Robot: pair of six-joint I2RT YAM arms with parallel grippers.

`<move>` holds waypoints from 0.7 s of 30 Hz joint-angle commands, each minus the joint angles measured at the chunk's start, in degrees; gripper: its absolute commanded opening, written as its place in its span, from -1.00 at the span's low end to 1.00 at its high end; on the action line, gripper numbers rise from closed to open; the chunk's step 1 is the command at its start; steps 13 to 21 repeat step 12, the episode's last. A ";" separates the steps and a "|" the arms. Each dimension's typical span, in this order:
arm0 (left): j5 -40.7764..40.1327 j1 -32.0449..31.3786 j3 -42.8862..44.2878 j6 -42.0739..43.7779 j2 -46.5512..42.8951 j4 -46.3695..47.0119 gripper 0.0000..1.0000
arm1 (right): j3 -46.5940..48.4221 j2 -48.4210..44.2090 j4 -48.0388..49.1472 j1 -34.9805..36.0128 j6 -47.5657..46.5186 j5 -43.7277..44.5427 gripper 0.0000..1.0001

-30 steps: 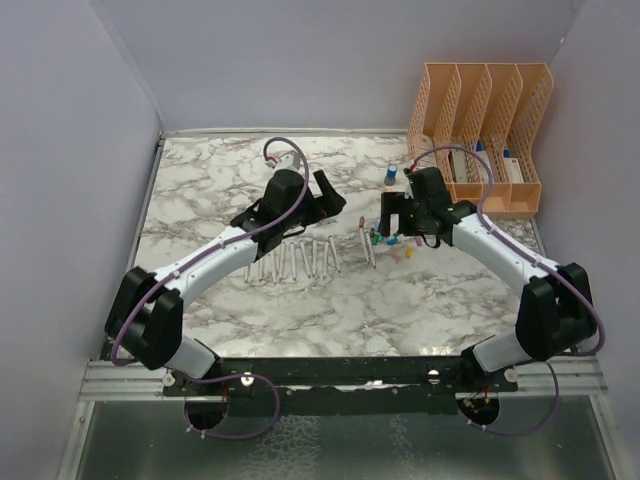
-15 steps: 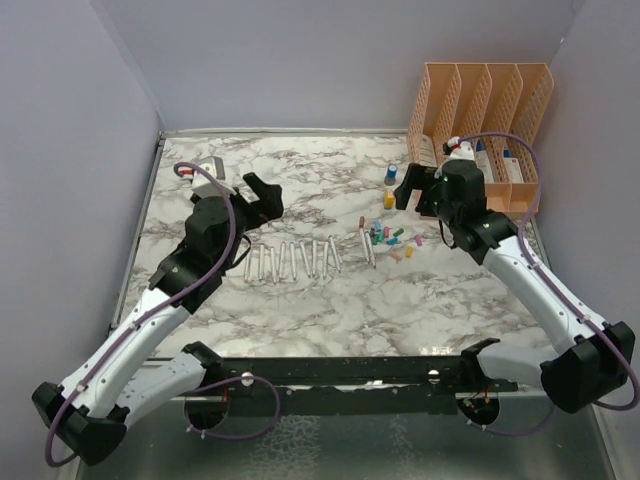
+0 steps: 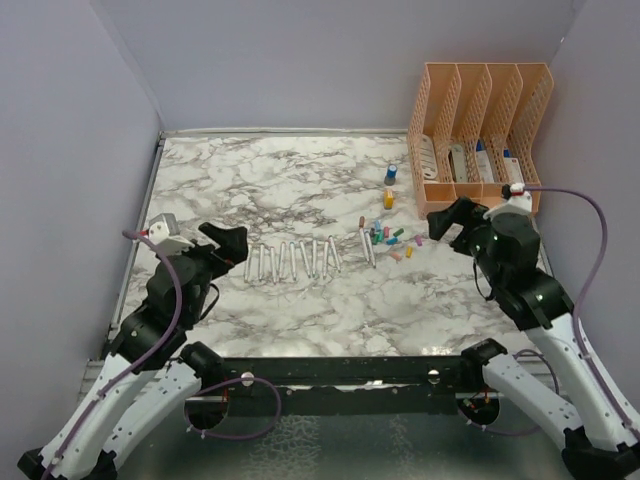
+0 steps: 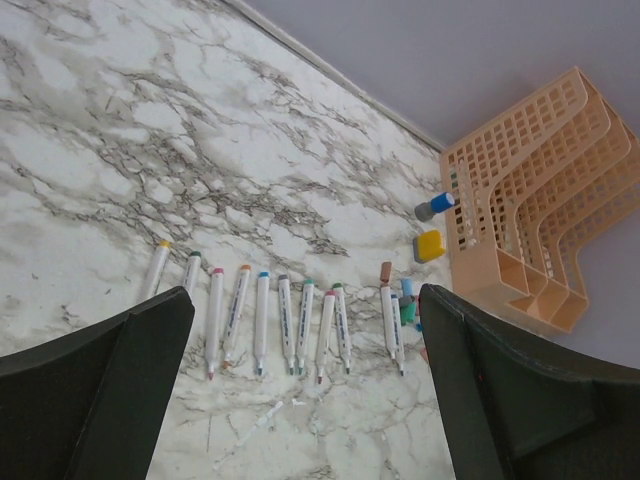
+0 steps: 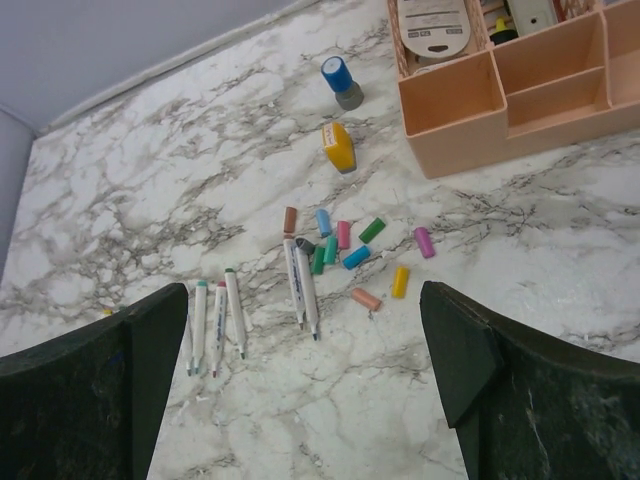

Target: Open the pen caps

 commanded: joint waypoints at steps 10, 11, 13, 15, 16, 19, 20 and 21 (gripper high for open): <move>0.06 0.11 -3.75 -6.60 -11.59 -9.57 0.98 | -2.76 -13.65 -11.31 -0.25 5.51 0.99 0.99; 0.22 0.11 -3.71 -6.67 -11.56 -9.71 0.98 | -2.78 -13.76 -11.56 -0.26 5.49 1.00 0.99; 0.48 0.11 -3.70 -6.68 -11.58 -9.73 0.98 | -2.79 -13.95 -11.76 -0.23 5.48 0.96 0.99; 0.48 0.11 -3.70 -6.68 -11.58 -9.73 0.98 | -2.79 -13.95 -11.76 -0.23 5.48 0.96 0.99; 0.48 0.11 -3.70 -6.68 -11.58 -9.73 0.98 | -2.79 -13.95 -11.76 -0.23 5.48 0.96 0.99; 0.48 0.11 -3.70 -6.68 -11.58 -9.73 0.98 | -2.79 -13.95 -11.76 -0.23 5.48 0.96 0.99; 0.48 0.11 -3.70 -6.68 -11.58 -9.73 0.98 | -2.79 -13.95 -11.76 -0.23 5.48 0.96 0.99; 0.48 0.11 -3.70 -6.68 -11.58 -9.73 0.98 | -2.79 -13.95 -11.76 -0.23 5.48 0.96 0.99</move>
